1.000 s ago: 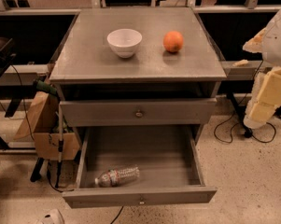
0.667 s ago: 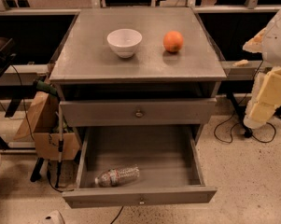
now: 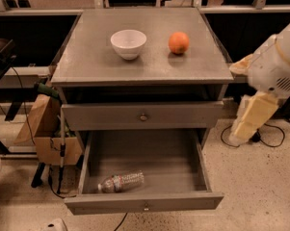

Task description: Pick water bottle from middle drawer and place on counter

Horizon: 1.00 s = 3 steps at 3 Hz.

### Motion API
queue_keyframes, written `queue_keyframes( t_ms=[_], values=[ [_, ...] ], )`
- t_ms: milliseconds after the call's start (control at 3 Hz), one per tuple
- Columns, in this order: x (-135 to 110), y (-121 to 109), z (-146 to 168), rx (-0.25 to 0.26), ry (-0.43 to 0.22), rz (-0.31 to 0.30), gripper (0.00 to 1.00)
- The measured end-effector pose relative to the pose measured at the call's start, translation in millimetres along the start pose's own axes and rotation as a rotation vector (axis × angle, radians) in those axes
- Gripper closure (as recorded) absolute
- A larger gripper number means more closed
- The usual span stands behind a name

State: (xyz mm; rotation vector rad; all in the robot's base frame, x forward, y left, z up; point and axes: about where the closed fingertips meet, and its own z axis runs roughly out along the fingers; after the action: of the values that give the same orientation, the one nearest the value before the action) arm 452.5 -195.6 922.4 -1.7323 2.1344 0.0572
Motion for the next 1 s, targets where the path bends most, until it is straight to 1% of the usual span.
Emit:
queue_keyframes(
  t_ms=[333, 667, 1000],
  values=[
    [-10.0, 28.8, 95.5, -0.123, -0.186, -0.018, 0.0],
    [-33.2, 64.1, 194.8, -0.23, -0.418, -0.034, 0.0],
    [-40.1, 55.2, 226.4, -0.204, -0.479, -0.066, 0.0]
  ],
)
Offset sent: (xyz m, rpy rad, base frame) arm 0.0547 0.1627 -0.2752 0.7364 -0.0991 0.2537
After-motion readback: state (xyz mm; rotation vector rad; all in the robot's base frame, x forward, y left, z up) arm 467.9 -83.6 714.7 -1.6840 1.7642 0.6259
